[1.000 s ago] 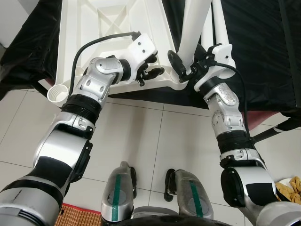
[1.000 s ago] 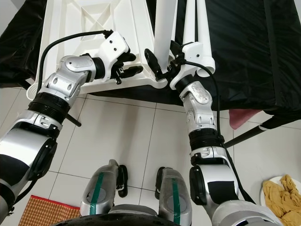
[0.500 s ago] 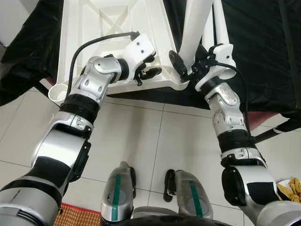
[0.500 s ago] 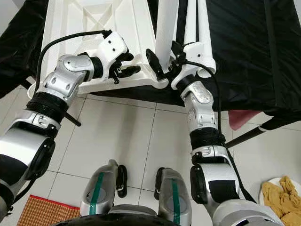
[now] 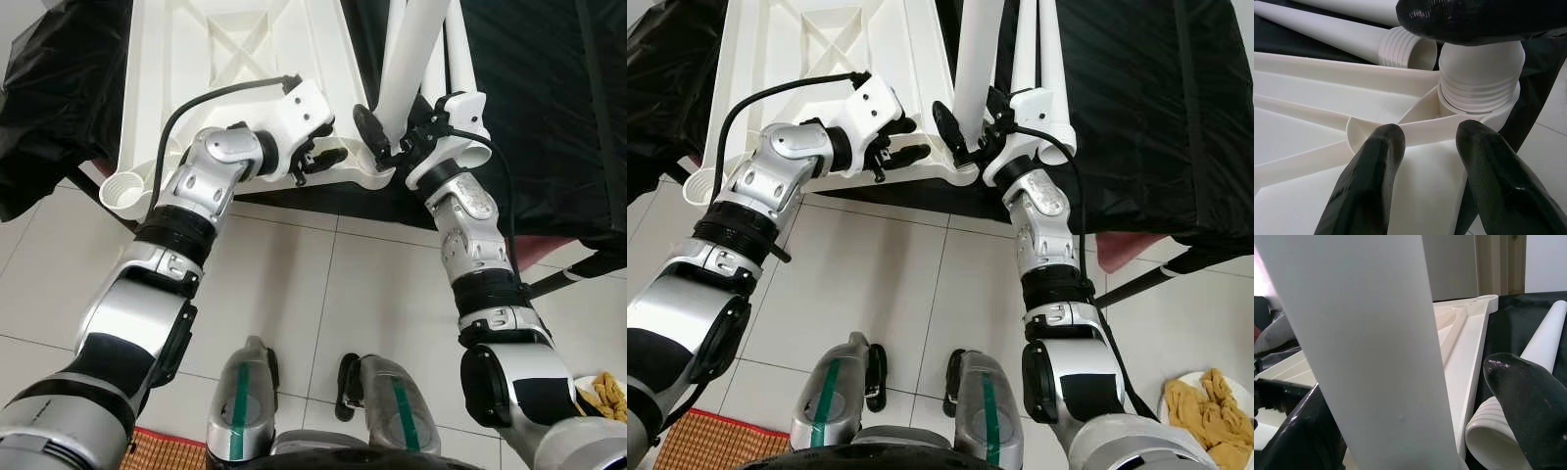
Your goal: Building children table
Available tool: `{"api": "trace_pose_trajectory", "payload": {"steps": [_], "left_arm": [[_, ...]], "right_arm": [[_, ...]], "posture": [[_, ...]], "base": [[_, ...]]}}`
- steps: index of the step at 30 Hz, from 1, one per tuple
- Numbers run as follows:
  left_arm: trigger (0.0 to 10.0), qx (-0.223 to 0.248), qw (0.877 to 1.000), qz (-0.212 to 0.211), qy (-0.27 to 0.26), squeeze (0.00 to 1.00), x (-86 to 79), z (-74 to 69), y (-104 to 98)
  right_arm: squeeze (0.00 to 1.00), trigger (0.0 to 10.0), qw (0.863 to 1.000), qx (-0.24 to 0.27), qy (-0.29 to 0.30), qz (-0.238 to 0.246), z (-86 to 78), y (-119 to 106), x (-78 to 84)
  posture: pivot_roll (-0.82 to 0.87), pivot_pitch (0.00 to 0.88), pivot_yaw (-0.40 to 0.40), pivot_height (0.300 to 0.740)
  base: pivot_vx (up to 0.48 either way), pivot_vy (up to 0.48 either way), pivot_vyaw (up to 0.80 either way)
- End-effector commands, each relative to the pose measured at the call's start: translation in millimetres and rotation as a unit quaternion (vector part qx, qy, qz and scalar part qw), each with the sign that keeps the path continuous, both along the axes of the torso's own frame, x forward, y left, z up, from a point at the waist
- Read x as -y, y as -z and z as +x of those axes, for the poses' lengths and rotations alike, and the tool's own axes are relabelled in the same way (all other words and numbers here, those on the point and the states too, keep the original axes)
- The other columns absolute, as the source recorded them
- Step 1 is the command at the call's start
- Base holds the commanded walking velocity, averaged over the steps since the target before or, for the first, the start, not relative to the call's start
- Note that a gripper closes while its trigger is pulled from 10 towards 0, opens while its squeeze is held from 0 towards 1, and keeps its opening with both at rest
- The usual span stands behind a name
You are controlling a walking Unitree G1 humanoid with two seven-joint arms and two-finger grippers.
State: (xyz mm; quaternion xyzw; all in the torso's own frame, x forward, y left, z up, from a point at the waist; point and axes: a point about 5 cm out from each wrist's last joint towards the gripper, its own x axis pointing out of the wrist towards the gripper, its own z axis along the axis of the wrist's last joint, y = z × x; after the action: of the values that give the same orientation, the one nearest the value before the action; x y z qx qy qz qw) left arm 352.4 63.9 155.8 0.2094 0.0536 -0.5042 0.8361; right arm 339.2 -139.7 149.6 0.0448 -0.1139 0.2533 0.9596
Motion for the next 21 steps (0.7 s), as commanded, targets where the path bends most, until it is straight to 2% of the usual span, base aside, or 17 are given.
{"api": "trace_pose_trajectory", "payload": {"steps": [1,12,19,21], "left_arm": [[10.0,0.016,0.999,-0.012,-0.049,0.00,-5.1,3.8,-2.7],[10.0,0.026,0.999,-0.011,-0.047,0.00,-5.3,5.1,-10.0],[10.0,0.039,0.998,0.019,-0.040,0.00,-1.9,3.9,-4.3],[10.0,0.030,0.999,0.024,-0.029,0.00,-0.9,2.1,-1.5]], "right_arm": [[0.00,10.0,1.000,0.003,-0.005,0.003,1.8,-2.1,-2.4],[0.00,10.0,1.000,0.008,-0.004,0.001,5.4,-6.5,0.1],[0.00,10.0,1.000,0.012,0.001,0.001,6.6,-8.7,3.8],[0.00,10.0,1.000,0.012,0.001,0.000,6.9,-9.0,4.3]], "posture": [[-0.05,0.000,0.025,0.740],[-0.04,0.000,0.028,0.740],[-0.03,0.000,0.025,0.740],[-0.03,0.000,0.026,0.740]], "base": [[0.000,0.000,0.00],[0.000,0.000,0.00],[0.000,0.000,0.00],[0.000,0.000,0.00]]}}
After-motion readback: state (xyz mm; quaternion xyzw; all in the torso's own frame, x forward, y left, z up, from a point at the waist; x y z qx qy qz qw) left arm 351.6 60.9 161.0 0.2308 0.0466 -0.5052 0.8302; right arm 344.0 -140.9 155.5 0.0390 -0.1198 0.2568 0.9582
